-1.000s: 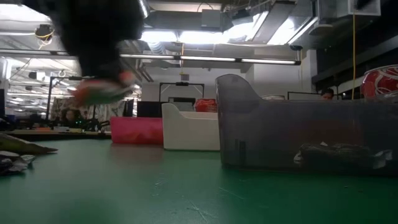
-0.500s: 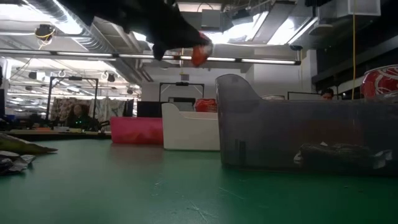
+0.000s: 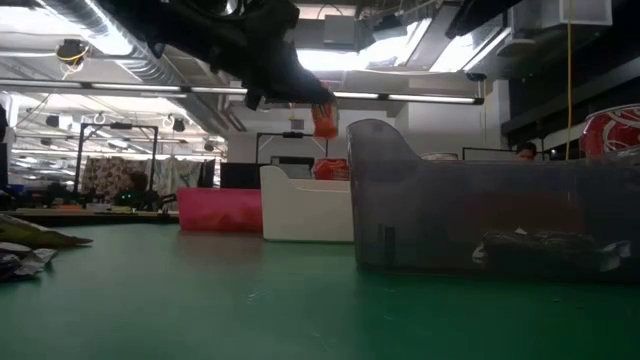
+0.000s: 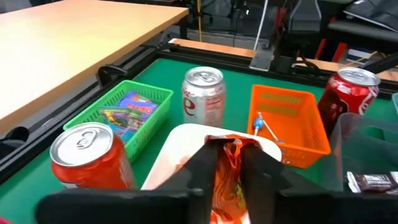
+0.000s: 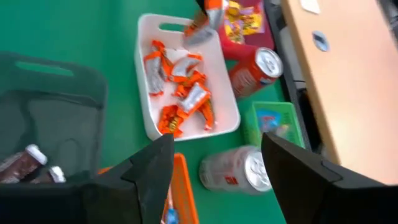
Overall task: Sort candy
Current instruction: Put the orange candy into the white bin, then put the yellow candy into the red bin
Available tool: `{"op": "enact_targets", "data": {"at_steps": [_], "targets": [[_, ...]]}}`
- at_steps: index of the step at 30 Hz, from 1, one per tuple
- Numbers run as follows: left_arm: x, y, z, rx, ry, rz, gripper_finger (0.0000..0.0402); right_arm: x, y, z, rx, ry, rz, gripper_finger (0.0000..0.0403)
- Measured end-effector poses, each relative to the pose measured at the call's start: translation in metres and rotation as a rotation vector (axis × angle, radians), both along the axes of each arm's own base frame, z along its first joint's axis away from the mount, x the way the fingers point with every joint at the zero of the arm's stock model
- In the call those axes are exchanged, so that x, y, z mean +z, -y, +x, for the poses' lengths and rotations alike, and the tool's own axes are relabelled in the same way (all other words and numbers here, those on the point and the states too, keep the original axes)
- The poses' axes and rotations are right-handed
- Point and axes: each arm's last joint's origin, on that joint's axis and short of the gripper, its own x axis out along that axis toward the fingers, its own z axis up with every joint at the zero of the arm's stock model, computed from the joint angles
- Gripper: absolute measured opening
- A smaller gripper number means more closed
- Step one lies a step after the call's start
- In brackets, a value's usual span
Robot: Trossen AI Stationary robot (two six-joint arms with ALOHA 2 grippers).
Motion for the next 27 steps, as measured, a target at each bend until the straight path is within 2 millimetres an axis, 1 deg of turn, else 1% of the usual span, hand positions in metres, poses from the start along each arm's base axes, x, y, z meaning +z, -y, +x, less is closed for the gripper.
{"op": "enact_targets", "data": {"at_steps": [7, 11, 14, 22, 25, 27], "targets": [[0.0, -0.009, -0.001, 0.028, 0.002, 0.0, 0.0131, 0.003, 0.014, 0.013, 0.06, 0.019, 0.088, 0.0241], [0.002, -0.009, -0.001, 0.029, 0.006, 0.0, 0.0157, 0.003, 0.019, 0.016, 0.061, 0.015, 0.115, 0.0241], [0.004, -0.009, -0.002, 0.028, 0.014, 0.0, 0.0164, 0.003, 0.02, 0.016, 0.061, 0.011, 0.121, 0.0241], [0.005, -0.008, -0.003, 0.025, 0.016, 0.0, 0.0165, 0.003, 0.02, 0.015, 0.063, 0.01, 0.121, 0.0241], [0.013, -0.004, -0.009, -0.005, 0.025, -0.006, 0.0165, 0.003, 0.02, 0.015, 0.063, 0.01, 0.121, 0.0241], [0.019, 0.002, -0.017, -0.046, -0.009, -0.016, 0.0165, 0.003, 0.02, 0.015, 0.063, 0.009, 0.121, 0.0241]]}}
